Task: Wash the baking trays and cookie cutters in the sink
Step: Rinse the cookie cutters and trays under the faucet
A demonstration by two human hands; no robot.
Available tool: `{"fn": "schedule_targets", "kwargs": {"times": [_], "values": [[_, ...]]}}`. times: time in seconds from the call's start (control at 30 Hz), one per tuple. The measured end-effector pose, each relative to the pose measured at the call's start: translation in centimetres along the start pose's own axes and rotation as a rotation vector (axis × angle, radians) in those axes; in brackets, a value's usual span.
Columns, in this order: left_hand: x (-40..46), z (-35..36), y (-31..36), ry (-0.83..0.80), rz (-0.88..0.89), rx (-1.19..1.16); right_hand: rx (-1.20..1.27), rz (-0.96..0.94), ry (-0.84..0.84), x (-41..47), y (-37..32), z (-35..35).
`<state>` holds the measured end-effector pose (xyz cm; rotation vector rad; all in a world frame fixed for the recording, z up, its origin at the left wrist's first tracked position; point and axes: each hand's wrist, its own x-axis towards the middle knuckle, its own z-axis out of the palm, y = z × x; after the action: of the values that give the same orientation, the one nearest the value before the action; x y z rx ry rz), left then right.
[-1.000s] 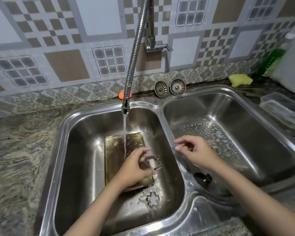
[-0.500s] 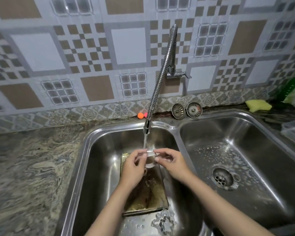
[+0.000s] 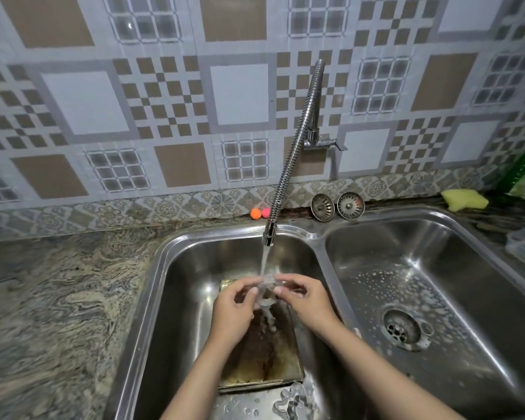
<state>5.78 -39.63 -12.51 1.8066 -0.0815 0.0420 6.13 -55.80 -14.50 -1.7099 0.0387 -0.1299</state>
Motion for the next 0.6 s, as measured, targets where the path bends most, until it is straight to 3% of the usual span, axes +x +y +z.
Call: {"fn": "schedule_targets", "kwargs": {"times": [0.37,0.6], "values": [[0.0,-2.0,-0.9,0.075,-0.123,-0.074,0.014,0.000,-0.031,0.6,0.0,2.0],[0.7,-1.2,-0.3,0.033,-0.148,-0.077,0.029,0.004,0.001,1.0,0.3,1.1]]}}
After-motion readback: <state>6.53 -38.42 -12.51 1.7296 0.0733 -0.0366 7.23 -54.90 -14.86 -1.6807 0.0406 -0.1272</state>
